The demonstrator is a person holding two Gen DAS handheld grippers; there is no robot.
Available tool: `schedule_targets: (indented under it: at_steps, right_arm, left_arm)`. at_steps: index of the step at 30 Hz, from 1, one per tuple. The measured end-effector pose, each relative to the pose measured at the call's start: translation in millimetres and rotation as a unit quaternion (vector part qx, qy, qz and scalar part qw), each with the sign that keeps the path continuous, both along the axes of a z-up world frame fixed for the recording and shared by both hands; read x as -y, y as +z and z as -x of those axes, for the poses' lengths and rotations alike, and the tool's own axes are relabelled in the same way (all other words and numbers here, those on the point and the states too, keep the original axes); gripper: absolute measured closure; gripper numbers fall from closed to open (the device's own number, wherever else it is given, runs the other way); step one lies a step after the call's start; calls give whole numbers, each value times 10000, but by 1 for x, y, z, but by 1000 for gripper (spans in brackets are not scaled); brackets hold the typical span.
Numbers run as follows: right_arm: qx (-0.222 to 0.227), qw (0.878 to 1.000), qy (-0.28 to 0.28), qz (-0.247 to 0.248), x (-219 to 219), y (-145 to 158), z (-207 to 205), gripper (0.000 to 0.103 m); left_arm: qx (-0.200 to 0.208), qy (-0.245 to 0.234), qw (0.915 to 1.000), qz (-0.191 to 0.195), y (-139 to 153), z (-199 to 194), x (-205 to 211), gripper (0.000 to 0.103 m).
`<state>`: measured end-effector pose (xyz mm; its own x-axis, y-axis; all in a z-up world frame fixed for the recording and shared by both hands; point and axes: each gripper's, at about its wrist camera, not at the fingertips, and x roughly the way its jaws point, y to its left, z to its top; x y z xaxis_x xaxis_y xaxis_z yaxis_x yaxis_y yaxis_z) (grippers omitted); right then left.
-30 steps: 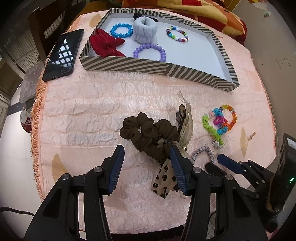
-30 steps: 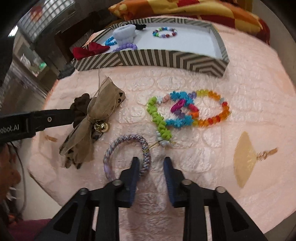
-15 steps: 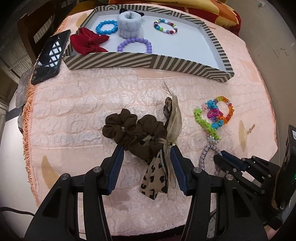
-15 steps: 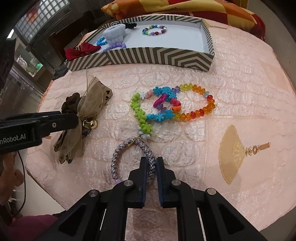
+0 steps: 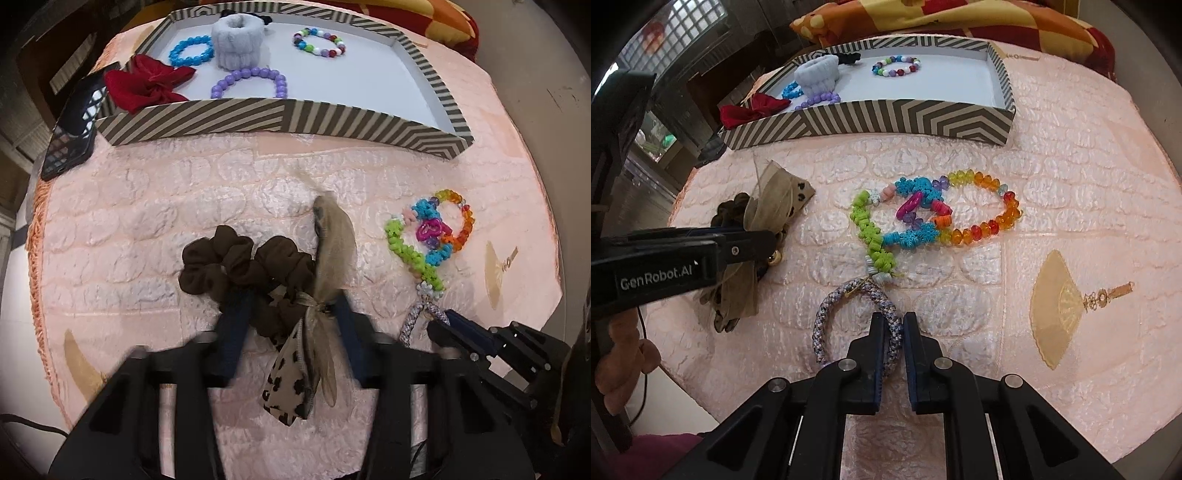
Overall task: Organize jewelry
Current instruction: 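Carry the brown scrunchie and grey bracelet into the tray and open both tools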
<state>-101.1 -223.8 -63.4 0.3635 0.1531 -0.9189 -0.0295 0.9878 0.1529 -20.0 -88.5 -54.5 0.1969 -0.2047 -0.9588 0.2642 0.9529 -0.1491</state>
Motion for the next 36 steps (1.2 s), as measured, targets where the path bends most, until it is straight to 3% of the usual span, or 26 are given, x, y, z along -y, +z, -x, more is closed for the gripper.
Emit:
schedule_targets:
  at_steps: [1,7,21,29,36]
  right_arm:
    - [-2,10000,23,-23,-1,0,0,96]
    - [161,9997,83,-190,-6,16,-2,96]
    - [614,9972,-91,-425,9,65,-40,96]
    - [805,9953,-343,-413,30,83,-87,96]
    - [790,9949,-516,-356,48,84,-130,96]
  left_arm:
    - [1,-41,10000,78,0,0,0,76]
    - [-9,-148,9994,316,9,-1,-8,88]
    - [586,-65,9974,411,64,-19,-13,88]
    - [960,-32,9947,364,95,-56,-12,88]
    - [920,-39,9944,509,105,-93,-5,88]
